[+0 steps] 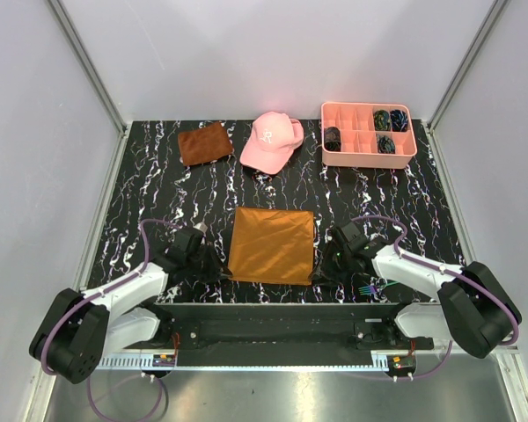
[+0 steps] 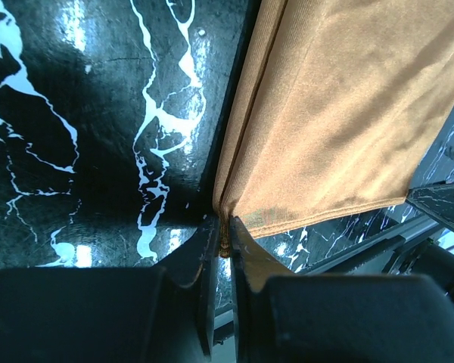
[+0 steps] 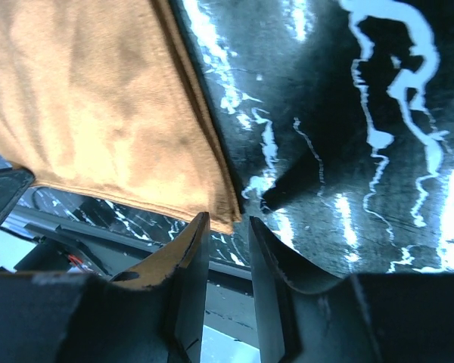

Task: Fold the napkin into a case and place the utensils inside
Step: Pick up the top corner of the square-folded napkin from the center of the board.

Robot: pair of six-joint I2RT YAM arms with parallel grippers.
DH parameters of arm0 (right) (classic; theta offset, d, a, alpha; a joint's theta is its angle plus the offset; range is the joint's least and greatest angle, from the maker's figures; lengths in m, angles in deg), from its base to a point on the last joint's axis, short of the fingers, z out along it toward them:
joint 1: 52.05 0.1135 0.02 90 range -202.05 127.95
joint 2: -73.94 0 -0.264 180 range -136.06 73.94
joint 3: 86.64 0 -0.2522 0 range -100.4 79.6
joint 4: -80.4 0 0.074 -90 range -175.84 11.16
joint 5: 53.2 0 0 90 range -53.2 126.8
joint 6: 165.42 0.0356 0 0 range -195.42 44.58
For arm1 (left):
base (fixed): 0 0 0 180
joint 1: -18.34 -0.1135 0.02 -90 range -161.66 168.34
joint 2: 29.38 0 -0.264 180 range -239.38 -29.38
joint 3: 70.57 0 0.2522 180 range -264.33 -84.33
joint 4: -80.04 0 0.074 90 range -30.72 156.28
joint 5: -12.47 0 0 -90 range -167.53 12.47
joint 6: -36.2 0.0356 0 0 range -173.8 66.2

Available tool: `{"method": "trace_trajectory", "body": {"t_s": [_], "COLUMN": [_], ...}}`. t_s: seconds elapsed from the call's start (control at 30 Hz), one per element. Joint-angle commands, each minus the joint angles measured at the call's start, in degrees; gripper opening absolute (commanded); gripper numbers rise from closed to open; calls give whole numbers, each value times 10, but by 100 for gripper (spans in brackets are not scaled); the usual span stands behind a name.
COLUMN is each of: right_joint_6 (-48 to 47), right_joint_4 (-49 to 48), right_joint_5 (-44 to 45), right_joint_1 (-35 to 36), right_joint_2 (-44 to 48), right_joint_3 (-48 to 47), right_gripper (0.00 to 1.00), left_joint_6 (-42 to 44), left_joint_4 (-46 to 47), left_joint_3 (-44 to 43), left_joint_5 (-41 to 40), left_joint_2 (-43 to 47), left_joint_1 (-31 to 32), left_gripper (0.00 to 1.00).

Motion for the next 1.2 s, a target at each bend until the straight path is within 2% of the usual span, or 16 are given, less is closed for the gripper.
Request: {"method": "trace_trajectory", "body": {"t_s": [0.0, 0.33, 0.5, 1.0, 1.17], "right_joint_6": [8, 12, 14, 11, 13], "right_joint_4": [-28, -40, -48, -48, -49], "right_joint_5": [-13, -23, -26, -26, -25], "right_joint_1": [0, -1, -1, -2, -2], "right_joint_2": [12, -1, 0, 6, 12], "right_joint_3": [-8, 2, 6, 21, 18], "right_gripper": [36, 34, 30, 32, 27], "left_joint_6": [0, 0, -3, -2, -4], "left_joint_4": [-5, -4, -4, -3, -2], "left_joint_3": [11, 16, 17, 18, 20], "left_joint_5": [1, 4, 5, 6, 5], "left_joint_2": [1, 4, 7, 5, 3], "left_joint_1": [1, 1, 1, 1, 1], "left_gripper": [12, 10, 9, 8, 8]}}
